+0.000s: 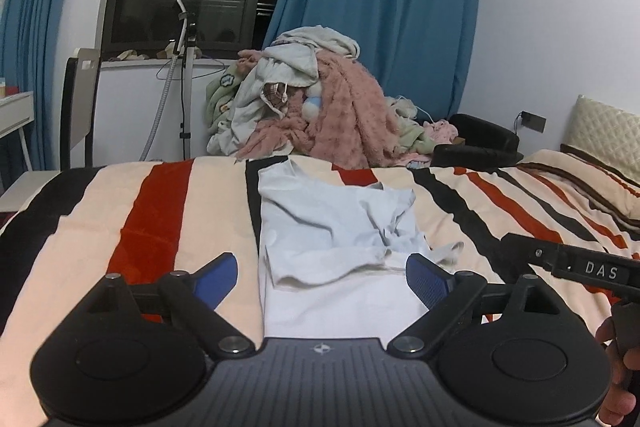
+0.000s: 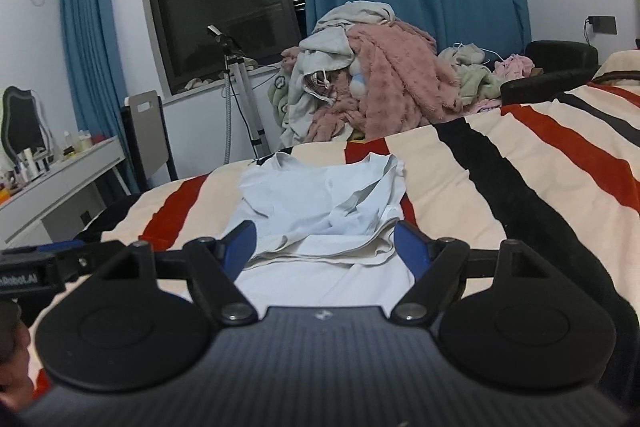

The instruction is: Fold clothes

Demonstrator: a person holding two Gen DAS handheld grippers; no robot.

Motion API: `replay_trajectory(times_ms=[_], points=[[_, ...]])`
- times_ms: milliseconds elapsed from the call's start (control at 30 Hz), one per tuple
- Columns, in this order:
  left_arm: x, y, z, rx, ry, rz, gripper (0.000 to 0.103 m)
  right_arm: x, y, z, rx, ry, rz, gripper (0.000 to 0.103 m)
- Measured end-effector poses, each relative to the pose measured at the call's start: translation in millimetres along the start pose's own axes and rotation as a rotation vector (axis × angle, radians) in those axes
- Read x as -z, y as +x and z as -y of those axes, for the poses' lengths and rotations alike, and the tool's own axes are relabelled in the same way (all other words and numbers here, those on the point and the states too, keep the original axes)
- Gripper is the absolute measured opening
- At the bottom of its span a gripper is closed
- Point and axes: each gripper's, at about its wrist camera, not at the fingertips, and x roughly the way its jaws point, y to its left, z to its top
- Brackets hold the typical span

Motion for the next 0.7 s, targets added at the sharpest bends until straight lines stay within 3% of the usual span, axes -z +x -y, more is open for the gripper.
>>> replay_trajectory(times_ms=[200,500,600,700], points=[[8.3,-4.5,-1.5,0.001,-0.031,-0.031,0.093,4.5,-6.0,-9.2,0.009,-0.06,0.02,0.077],[53.1,39.3,-42.2,0.113,-0.468,-0.343,0.093,10.5,4.4,-7.7,0.028,-0.056,0.003,0.077],[70.2,54.2,-64.1,0.188,-0.671,-0.408,0.093,13.1,8.2,-5.9,0.045,-0.047,-0.006,0.077],[82.4,66.7,-76.5,0.217,-0.799,-0.413,0.091,15.8,11.9,-4.1,0.061,-0.039,-0.015,0.077]])
